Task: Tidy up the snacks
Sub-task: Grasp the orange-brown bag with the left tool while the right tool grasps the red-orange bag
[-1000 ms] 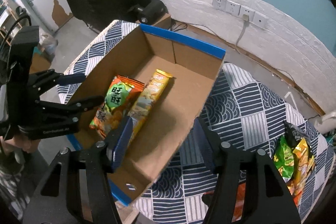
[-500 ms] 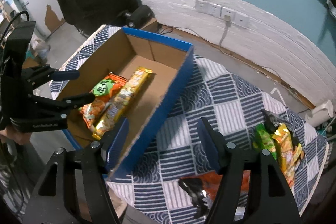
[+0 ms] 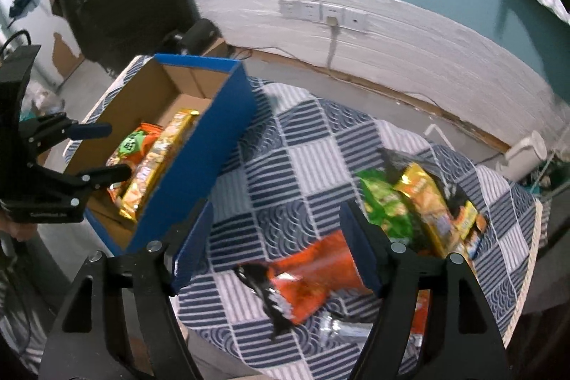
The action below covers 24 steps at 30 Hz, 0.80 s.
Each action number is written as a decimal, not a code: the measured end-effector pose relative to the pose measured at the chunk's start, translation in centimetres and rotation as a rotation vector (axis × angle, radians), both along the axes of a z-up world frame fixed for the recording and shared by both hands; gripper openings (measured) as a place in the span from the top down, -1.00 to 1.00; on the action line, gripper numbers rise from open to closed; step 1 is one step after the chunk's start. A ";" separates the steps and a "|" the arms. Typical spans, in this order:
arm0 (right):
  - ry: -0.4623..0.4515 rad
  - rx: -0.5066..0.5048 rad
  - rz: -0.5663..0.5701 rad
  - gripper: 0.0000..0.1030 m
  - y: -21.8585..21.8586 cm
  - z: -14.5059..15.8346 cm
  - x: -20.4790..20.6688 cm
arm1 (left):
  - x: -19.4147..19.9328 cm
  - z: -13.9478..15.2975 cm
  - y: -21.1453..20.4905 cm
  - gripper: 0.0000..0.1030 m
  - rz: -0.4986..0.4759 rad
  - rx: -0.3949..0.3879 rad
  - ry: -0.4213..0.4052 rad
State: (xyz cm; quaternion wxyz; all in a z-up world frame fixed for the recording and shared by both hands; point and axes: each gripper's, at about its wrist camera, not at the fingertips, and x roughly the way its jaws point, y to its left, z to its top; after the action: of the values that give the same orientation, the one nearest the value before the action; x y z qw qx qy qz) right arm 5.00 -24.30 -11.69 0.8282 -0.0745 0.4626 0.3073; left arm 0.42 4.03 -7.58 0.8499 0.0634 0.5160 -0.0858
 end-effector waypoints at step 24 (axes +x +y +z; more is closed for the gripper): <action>0.041 -0.043 -0.187 -0.58 -17.4 -3.9 1.0 | 1.5 -1.6 -12.3 -0.55 -0.218 0.012 0.063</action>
State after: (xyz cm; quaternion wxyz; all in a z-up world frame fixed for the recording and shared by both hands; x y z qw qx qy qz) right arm 6.00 -41.74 -15.60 0.8418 -0.0423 0.4910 0.2201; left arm 1.96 -8.31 -9.14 0.8184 0.1217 0.5331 -0.1767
